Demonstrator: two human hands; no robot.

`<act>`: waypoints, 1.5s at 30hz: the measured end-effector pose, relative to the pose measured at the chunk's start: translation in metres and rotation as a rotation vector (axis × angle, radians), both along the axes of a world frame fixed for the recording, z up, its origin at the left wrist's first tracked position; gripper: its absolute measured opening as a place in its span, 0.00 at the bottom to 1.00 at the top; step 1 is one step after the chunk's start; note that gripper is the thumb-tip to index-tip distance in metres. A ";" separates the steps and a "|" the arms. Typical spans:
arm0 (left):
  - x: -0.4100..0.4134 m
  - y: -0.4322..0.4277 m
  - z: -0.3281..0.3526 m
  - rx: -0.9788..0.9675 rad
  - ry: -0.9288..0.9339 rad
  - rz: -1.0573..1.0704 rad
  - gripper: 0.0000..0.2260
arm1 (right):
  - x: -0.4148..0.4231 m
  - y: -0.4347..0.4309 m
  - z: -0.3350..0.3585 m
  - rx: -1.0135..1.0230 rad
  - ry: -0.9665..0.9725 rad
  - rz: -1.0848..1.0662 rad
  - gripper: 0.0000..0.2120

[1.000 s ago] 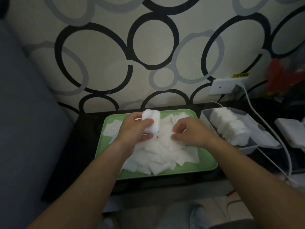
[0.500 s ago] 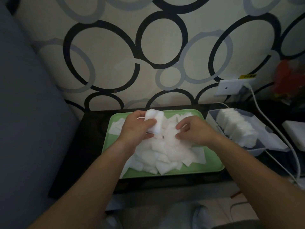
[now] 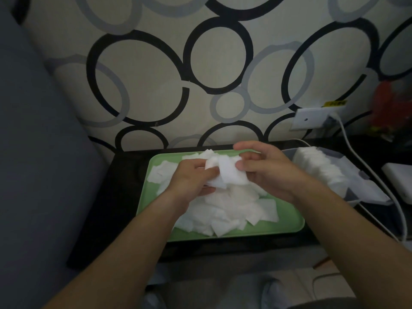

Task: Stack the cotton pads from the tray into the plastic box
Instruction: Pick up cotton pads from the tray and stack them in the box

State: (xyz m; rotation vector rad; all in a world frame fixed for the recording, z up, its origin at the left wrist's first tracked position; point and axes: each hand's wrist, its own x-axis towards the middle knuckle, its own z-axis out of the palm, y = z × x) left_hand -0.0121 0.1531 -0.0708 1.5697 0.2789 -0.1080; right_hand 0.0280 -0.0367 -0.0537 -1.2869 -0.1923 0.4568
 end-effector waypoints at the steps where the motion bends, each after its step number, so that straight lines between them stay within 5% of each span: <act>1: -0.001 -0.003 0.001 -0.016 0.002 -0.027 0.08 | -0.001 0.003 0.000 0.010 -0.005 -0.021 0.18; 17: -0.001 -0.016 0.011 -0.284 0.052 -0.025 0.10 | -0.005 0.018 0.000 -0.392 -0.231 -0.370 0.12; 20: -0.001 -0.017 0.011 -0.225 0.053 -0.040 0.13 | -0.005 0.020 -0.001 -0.445 -0.273 -0.373 0.12; 24: -0.003 -0.019 0.004 -0.082 -0.041 -0.018 0.03 | 0.001 0.015 -0.009 -0.690 -0.389 -0.406 0.10; 31: 0.004 -0.009 0.002 -0.055 -0.060 0.093 0.05 | 0.001 -0.015 -0.019 -1.275 -0.293 0.010 0.12; 38: 0.005 -0.006 0.001 -0.046 -0.060 0.099 0.10 | -0.003 -0.009 -0.016 -1.255 -0.174 0.074 0.17; 45: 0.006 -0.005 0.000 -0.035 -0.062 0.107 0.10 | -0.002 -0.021 -0.007 -0.880 0.025 0.012 0.14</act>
